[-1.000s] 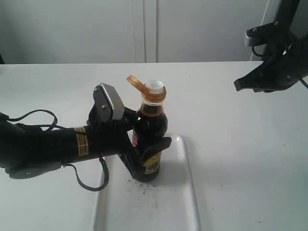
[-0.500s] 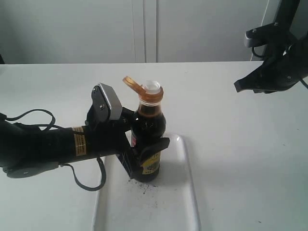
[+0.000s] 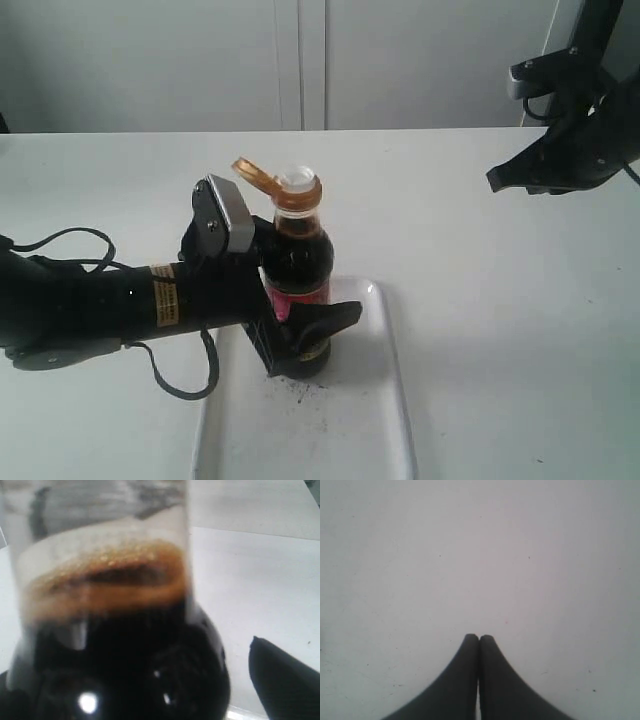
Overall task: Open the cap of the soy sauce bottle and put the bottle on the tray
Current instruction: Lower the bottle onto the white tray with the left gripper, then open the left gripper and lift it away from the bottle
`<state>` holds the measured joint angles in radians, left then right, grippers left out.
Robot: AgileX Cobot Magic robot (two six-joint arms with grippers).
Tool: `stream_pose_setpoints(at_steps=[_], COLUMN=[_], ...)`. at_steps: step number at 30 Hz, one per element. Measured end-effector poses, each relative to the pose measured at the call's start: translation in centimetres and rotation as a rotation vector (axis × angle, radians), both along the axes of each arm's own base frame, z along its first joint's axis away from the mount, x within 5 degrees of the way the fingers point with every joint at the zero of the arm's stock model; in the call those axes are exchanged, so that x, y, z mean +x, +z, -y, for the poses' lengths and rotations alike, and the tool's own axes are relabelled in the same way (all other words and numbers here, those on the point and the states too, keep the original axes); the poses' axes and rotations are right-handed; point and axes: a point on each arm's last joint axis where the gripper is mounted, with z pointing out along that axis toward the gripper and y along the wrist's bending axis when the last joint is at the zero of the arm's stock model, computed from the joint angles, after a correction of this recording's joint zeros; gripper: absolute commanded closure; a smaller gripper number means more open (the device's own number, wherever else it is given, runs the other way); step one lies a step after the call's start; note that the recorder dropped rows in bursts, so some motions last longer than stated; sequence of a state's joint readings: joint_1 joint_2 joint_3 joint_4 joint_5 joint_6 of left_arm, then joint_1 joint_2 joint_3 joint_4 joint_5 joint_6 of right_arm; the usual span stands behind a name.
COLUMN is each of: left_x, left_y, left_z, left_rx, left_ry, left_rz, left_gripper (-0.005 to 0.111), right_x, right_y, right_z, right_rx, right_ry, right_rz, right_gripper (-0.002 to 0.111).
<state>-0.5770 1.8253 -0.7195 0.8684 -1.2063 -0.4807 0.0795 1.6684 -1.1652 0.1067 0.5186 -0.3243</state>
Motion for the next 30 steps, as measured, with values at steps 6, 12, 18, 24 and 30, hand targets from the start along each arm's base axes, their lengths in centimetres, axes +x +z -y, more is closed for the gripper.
stream_pose_setpoints(at_steps=[6, 12, 18, 24, 30], left_x=[-0.1, -0.4, -0.7, -1.1, -1.9], left_y=[0.0, 1.8, 3.3, 5.4, 8.1], left_z=[0.0, -0.3, -0.7, -1.1, -1.8], left_rx=[0.004, 0.022, 0.047, 0.034, -0.002], left_ry=[-0.006, 0.001, 0.011, 0.028, 0.045], left_rz=[0.007, 0.063, 0.094, 0.147, 0.210], left_gripper=[0.002, 0.002, 0.002, 0.002, 0.002], right_x=[0.0, 0.0, 0.0, 0.0, 0.0], right_y=[0.0, 0.0, 0.0, 0.0, 0.0], right_z=[0.0, 0.0, 0.0, 0.0, 0.0], right_rx=[-0.001, -0.001, -0.001, -0.001, -0.001], right_ry=[0.001, 0.001, 0.001, 0.001, 0.001], right_rz=[0.000, 0.000, 0.000, 0.000, 0.000], right_gripper=[0.108, 0.108, 0.108, 0.108, 0.108])
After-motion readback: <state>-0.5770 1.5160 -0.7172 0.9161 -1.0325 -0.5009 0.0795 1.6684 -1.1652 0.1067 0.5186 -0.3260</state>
